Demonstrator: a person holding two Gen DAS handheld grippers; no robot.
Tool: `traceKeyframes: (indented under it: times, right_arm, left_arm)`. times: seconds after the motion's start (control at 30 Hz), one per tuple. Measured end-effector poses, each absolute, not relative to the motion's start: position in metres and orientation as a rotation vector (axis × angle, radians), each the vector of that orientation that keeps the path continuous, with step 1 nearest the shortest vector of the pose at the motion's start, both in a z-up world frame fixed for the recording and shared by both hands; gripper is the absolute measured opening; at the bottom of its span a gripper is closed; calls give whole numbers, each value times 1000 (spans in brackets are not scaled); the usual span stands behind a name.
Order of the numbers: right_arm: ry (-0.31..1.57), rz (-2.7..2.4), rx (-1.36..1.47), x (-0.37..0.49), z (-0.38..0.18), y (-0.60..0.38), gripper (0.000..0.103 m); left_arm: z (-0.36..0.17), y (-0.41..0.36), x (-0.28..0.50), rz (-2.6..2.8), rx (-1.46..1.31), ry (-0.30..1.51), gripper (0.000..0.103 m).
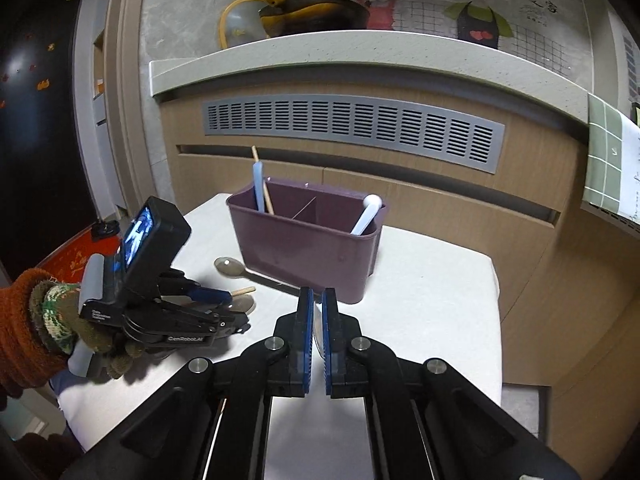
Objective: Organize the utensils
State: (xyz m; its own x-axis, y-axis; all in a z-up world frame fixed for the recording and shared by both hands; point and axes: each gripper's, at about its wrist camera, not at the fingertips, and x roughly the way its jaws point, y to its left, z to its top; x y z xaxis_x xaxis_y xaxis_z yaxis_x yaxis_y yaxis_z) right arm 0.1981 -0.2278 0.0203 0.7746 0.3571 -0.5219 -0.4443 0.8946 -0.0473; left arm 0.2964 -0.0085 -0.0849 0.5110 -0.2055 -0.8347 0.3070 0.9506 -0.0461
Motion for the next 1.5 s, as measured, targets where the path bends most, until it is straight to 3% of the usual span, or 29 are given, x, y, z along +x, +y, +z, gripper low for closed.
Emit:
traceKeyframes:
  times: [0.3,0.47,0.63,0.8,0.87,1.07,1.4,1.5]
  right_arm:
    - [563,469,-149,198,31,-239,4]
    - [748,494,-132,210,-10,-247,27]
    - [874,440,30,230,-52,-261,27]
    - [817,495,-104,247,-49,-217,27]
    - [786,524,-207,254,-49,-188,27]
    - [790,628,-403,299,-66,-107,26]
    - [929,689,-301,345,-84,-94,27]
    - [1070,809,-191,331,-88,-99,30]
  left_arm:
    - [-31,40,244,-296,-64,776,35]
    - [-7,42,216,-270,-176,657,35]
    - [2,53,205,-234,-237,585,35]
    - [3,75,193,-202,-285,568,31]
    - [1,85,189,-186,-305,566,23]
    - [-11,110,186,-170,-355,588,22]
    - [-52,119,214,-167,-390,713,24]
    - [-61,124,225,-122,-405,744,27]
